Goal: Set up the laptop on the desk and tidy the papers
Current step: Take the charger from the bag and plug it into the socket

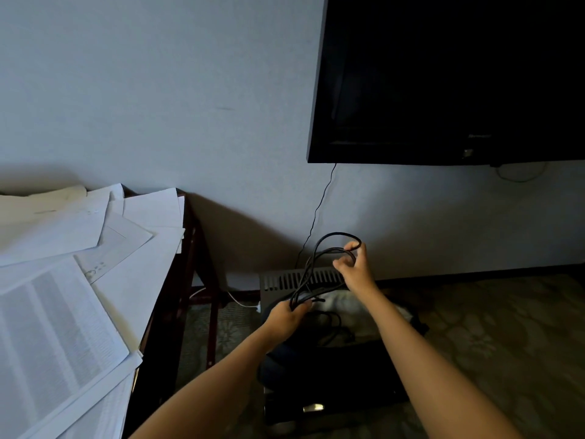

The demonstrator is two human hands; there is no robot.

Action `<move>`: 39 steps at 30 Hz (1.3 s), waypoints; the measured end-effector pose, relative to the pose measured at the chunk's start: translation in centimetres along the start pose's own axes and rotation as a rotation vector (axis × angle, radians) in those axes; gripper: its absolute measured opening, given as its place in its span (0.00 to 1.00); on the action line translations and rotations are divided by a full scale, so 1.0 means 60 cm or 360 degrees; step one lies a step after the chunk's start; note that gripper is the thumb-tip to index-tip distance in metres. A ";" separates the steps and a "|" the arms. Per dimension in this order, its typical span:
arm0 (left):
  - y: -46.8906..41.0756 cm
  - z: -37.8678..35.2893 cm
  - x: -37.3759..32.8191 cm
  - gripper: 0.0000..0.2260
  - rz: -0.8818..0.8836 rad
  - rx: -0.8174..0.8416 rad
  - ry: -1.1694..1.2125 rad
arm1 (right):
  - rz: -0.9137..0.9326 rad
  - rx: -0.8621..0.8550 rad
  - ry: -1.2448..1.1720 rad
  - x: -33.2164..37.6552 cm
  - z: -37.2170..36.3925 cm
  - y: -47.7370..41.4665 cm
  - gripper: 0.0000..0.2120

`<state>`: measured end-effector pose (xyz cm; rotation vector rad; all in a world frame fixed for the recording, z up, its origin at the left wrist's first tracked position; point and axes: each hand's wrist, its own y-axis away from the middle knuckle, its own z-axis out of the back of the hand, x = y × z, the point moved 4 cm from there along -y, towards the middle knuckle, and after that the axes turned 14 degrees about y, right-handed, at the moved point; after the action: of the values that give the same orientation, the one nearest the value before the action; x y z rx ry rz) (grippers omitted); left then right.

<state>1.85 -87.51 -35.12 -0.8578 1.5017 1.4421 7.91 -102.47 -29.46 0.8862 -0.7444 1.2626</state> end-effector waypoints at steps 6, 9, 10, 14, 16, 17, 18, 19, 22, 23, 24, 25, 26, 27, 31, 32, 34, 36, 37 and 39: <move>0.002 0.001 -0.007 0.11 -0.0067 0.0037 -0.0107 | -0.0024 0.0293 0.0604 -0.042 -0.003 0.016 0.16; -0.001 -0.001 -0.024 0.14 -0.0053 0.0018 -0.0134 | -0.0129 0.0254 0.0747 -0.057 -0.008 0.019 0.12; -0.004 -0.003 -0.027 0.13 -0.0028 0.0054 -0.0115 | -0.0195 0.0273 0.0697 -0.062 -0.011 0.021 0.11; -0.007 0.005 -0.038 0.13 0.0031 0.0074 -0.0027 | -0.0380 0.0322 0.0209 -0.066 -0.035 0.035 0.10; -0.007 0.009 -0.033 0.11 0.0100 0.0102 0.0031 | -0.0467 0.0510 0.0015 -0.068 -0.051 0.052 0.13; -0.005 0.009 -0.030 0.11 0.0125 0.0118 0.0028 | -0.0499 0.0657 0.0023 -0.072 -0.058 0.065 0.18; -0.005 0.011 -0.026 0.11 0.0134 0.0122 0.0004 | -0.0492 0.0806 0.0112 -0.078 -0.065 0.077 0.22; -0.004 0.013 -0.025 0.11 0.0133 0.0118 -0.0011 | -0.0436 0.0901 0.0190 -0.082 -0.071 0.086 0.26; -0.006 0.013 -0.032 0.09 0.0108 0.0085 0.0022 | -0.0288 0.0867 0.0241 -0.090 -0.090 0.092 0.41; -0.006 0.010 -0.039 0.09 0.0100 0.0067 0.0077 | -0.0267 0.0819 0.0217 -0.088 -0.098 0.085 0.45; -0.006 0.007 -0.046 0.10 0.0087 0.0048 0.0155 | -0.0262 0.0786 0.0176 -0.085 -0.104 0.077 0.47; -0.008 0.004 -0.053 0.11 0.0077 0.0015 0.0235 | -0.0268 0.0753 0.0144 -0.083 -0.111 0.071 0.49; -0.008 0.001 -0.061 0.12 0.0071 -0.0028 0.0298 | -0.0258 0.0759 0.0140 -0.078 -0.115 0.069 0.51; -0.009 -0.001 -0.067 0.14 0.0066 -0.0076 0.0367 | -0.0224 0.0795 0.0164 -0.071 -0.120 0.072 0.52; -0.011 -0.027 -0.092 0.18 0.0085 0.0093 0.0782 | -0.0193 0.0692 0.0560 -0.053 -0.150 0.092 0.37; -0.010 -0.036 -0.098 0.19 0.0085 0.0163 0.0799 | -0.0202 0.0556 0.0766 -0.051 -0.153 0.090 0.31; -0.010 -0.042 -0.105 0.18 0.0093 0.0189 0.0749 | -0.0275 0.0317 0.0835 -0.047 -0.155 0.084 0.15; -0.015 -0.033 -0.100 0.17 0.0072 0.0165 0.0566 | -0.0273 0.0263 0.0593 -0.044 -0.147 0.083 0.10; -0.015 -0.027 -0.096 0.15 0.0062 0.0197 0.0426 | -0.0263 0.0272 0.0505 -0.050 -0.142 0.081 0.16; -0.012 -0.015 -0.086 0.10 0.0063 0.0315 0.0247 | -0.0293 0.0263 0.0352 -0.059 -0.133 0.083 0.20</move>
<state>4.41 -88.91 -30.68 -0.8374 1.7540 1.2531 2.38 -96.75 -35.61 0.9086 -0.3787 1.2454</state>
